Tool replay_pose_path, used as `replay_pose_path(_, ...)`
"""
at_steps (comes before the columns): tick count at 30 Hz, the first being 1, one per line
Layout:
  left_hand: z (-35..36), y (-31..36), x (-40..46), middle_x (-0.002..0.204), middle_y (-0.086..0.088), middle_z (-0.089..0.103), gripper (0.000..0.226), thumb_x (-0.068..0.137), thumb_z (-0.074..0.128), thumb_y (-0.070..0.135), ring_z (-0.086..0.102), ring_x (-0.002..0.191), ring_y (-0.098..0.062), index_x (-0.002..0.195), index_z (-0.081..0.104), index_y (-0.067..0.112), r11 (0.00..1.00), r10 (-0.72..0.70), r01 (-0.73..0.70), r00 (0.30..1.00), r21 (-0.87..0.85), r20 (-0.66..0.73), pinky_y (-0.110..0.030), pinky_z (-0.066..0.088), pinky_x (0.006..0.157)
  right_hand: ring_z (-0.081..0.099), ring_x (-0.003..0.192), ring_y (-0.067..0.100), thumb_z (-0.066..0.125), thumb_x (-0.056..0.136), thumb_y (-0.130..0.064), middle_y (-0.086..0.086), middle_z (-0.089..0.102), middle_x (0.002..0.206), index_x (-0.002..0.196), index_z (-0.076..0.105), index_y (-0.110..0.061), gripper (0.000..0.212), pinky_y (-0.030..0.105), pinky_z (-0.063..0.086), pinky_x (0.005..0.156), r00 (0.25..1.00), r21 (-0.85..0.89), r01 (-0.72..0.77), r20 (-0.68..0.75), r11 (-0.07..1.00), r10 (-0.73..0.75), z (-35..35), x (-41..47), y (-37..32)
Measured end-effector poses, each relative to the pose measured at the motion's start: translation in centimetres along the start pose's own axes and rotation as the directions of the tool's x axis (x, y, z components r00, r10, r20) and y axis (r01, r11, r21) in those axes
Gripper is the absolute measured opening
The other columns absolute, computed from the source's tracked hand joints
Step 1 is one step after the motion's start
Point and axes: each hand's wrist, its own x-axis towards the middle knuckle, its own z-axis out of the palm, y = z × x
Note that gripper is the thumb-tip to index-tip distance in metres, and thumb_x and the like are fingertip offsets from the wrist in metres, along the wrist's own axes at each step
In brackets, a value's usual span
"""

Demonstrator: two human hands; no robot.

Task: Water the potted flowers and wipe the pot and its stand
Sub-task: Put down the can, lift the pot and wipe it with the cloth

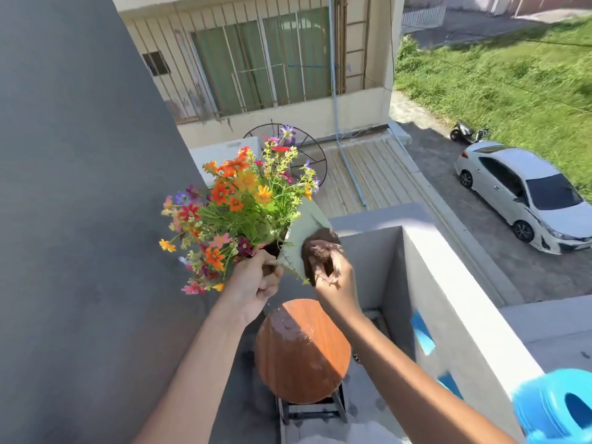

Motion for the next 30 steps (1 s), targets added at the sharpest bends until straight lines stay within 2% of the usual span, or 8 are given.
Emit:
replay_pose_path(6, 0.7, 0.7, -0.2, 0.059, -0.007, 0.048, 0.021, 0.095, 0.043, 0.006, 0.026, 0.033, -0.006, 0.074, 0.043, 0.012, 0.991, -0.038, 0.036, 0.999, -0.126, -0.007, -0.018, 0.016, 0.036, 0.057, 0.110, 0.002, 0.061, 0.088, -0.001, 0.000, 0.062, 0.114, 0.115, 0.065, -0.009, 0.028, 0.010, 0.040, 0.094, 0.990, 0.090, 0.131, 0.036, 0.987, -0.135, 0.2, 1.4, -4.0)
replay_pose_path(9, 0.3, 1.1, -0.1, 0.060, -0.007, 0.048, 0.023, 0.094, 0.042, 0.005, 0.027, 0.031, -0.005, 0.072, 0.042, 0.011, 0.989, -0.039, 0.038, 0.999, -0.140, -0.008, -0.017, 0.015, 0.034, 0.054, 0.109, -0.007, 0.060, 0.094, -0.010, 0.000, 0.063, 0.111, 0.112, 0.067, -0.007, 0.019, 0.015, 0.043, 0.095, 0.977, 0.012, 0.199, 0.080, 0.980, -0.199, -0.4, 0.1, -1.4)
replay_pose_path(13, 0.0, 1.3, 0.1, 0.059, -0.007, 0.047, 0.024, 0.094, 0.040, 0.004, 0.027, 0.030, -0.005, 0.071, 0.040, 0.013, 0.996, -0.008, 0.006, 1.000, -0.087, -0.026, -0.016, 0.015, 0.031, 0.061, 0.106, 0.013, 0.061, 0.091, -0.009, 0.003, 0.068, 0.109, 0.108, 0.071, -0.012, 0.020, 0.040, 0.049, 0.096, 0.993, -0.059, 0.074, 0.101, 0.996, -0.067, -0.4, -1.0, 2.2)
replay_pose_path(18, 0.4, 1.3, 0.3, 0.063, -0.008, 0.048, 0.025, 0.096, 0.042, 0.007, 0.029, 0.031, -0.005, 0.072, 0.041, 0.011, 0.998, -0.021, 0.019, 0.999, -0.059, -0.042, -0.016, 0.021, 0.028, 0.056, 0.108, 0.000, 0.057, 0.095, -0.021, -0.006, 0.061, 0.111, 0.111, 0.069, -0.017, 0.021, 0.016, 0.041, 0.097, 0.994, 0.071, 0.079, 0.065, 0.994, -0.084, 0.8, -0.1, -1.8)
replay_pose_path(23, -0.1, 2.0, 0.5, 0.067, -0.007, 0.044, 0.025, 0.095, 0.043, 0.006, 0.029, 0.032, -0.003, 0.071, 0.042, 0.012, 0.991, -0.040, 0.039, 0.999, -0.126, -0.010, -0.014, 0.018, 0.029, 0.054, 0.111, -0.005, 0.060, 0.095, -0.004, 0.002, 0.061, 0.111, 0.111, 0.069, -0.008, 0.018, 0.015, 0.041, 0.098, 0.965, 0.034, 0.234, 0.116, 0.972, -0.236, 0.4, 0.2, -1.4)
replay_pose_path(26, -0.5, 2.1, 0.3, 0.066, -0.006, 0.045, 0.025, 0.095, 0.044, 0.006, 0.030, 0.032, -0.003, 0.070, 0.042, 0.012, 0.990, -0.041, 0.039, 0.999, -0.136, -0.008, -0.014, 0.017, 0.030, 0.052, 0.104, -0.018, 0.061, 0.087, 0.005, -0.017, 0.062, 0.104, 0.111, 0.070, -0.014, 0.031, 0.019, 0.046, 0.095, 0.989, -0.034, 0.117, 0.091, 0.993, -0.114, 0.2, -0.8, 1.3)
replay_pose_path(28, -0.5, 2.1, 0.2, 0.065, -0.005, 0.046, 0.025, 0.095, 0.044, 0.006, 0.031, 0.032, -0.003, 0.071, 0.042, 0.012, 0.993, -0.029, 0.028, 1.000, -0.114, -0.007, -0.014, 0.017, 0.030, 0.051, 0.102, -0.022, 0.061, 0.087, 0.003, -0.030, 0.058, 0.103, 0.110, 0.071, -0.018, 0.033, 0.008, 0.041, 0.093, 0.997, -0.027, 0.024, 0.072, 0.999, -0.023, 0.5, -1.1, 1.4)
replay_pose_path(30, -0.2, 2.4, 0.1, 0.065, -0.006, 0.045, 0.024, 0.095, 0.043, 0.006, 0.030, 0.033, -0.004, 0.071, 0.041, 0.013, 0.996, -0.005, 0.003, 1.000, -0.086, -0.024, -0.015, 0.018, 0.030, 0.051, 0.103, -0.020, 0.063, 0.090, -0.004, -0.026, 0.059, 0.106, 0.110, 0.071, -0.016, 0.025, 0.003, 0.036, 0.092, 0.998, 0.034, 0.024, 0.052, 0.999, -0.026, 1.3, -0.6, -0.4)
